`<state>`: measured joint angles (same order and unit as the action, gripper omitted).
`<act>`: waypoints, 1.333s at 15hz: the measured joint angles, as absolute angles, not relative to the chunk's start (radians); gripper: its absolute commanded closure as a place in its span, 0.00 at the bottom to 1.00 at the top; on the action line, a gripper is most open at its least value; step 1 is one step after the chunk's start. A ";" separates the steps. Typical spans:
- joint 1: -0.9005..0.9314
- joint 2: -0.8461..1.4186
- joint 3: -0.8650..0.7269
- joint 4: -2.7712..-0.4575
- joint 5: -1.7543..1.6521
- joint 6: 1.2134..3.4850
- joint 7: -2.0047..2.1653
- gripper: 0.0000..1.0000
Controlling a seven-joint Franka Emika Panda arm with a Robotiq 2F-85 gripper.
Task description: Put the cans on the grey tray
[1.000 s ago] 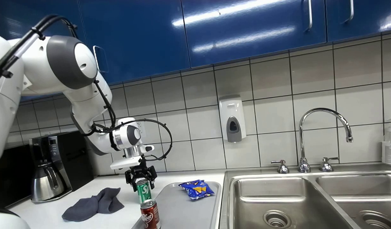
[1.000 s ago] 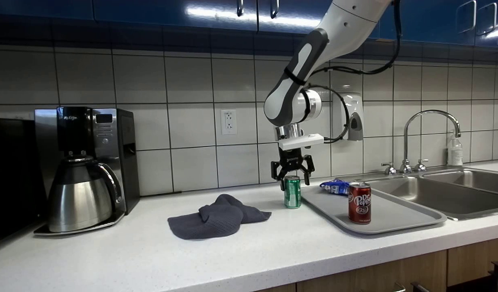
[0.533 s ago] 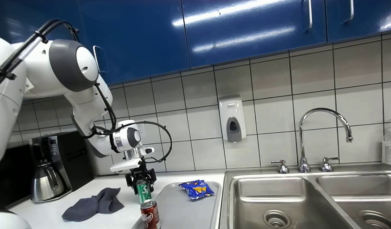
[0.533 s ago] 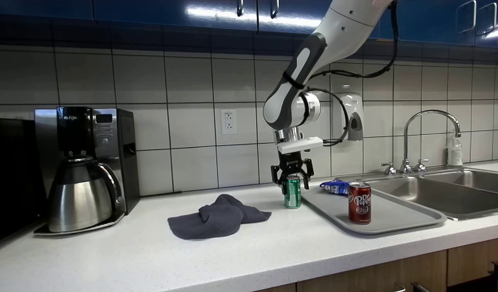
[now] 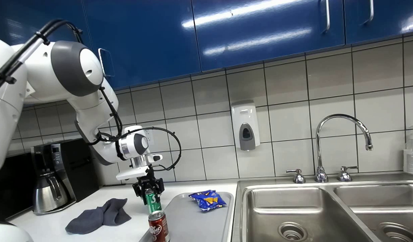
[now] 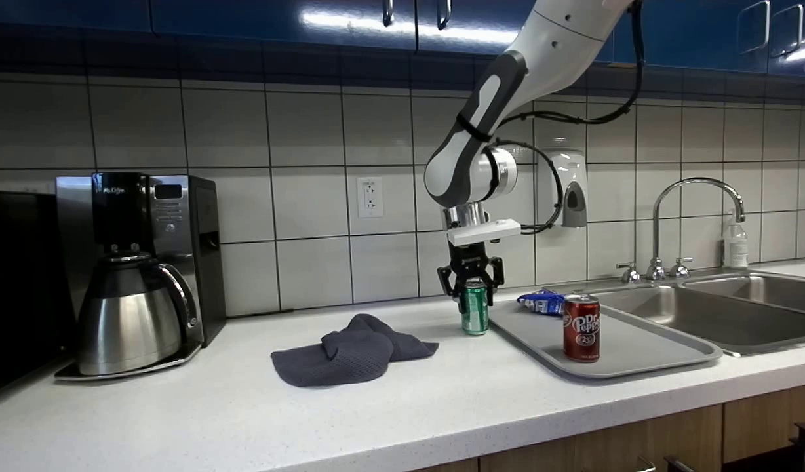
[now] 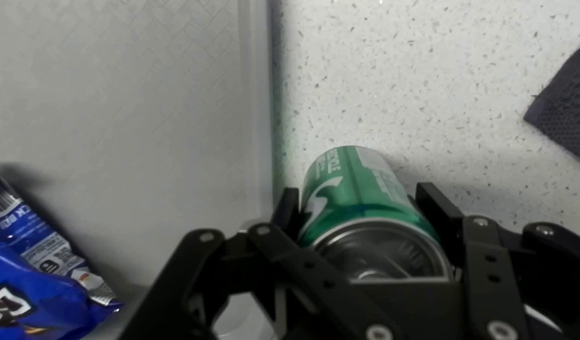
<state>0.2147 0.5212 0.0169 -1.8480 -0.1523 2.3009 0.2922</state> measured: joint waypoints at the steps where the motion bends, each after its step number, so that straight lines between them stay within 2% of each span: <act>1: 0.215 0.511 0.020 -1.848 -0.147 2.301 0.292 0.60; 11: 0.200 0.319 0.023 -1.858 -0.120 2.203 0.290 0.60; 20: 0.137 0.302 -0.033 -1.941 -0.166 2.180 0.290 0.60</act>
<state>0.1366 0.3022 -0.0326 -1.9407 -0.1659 2.1797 0.2899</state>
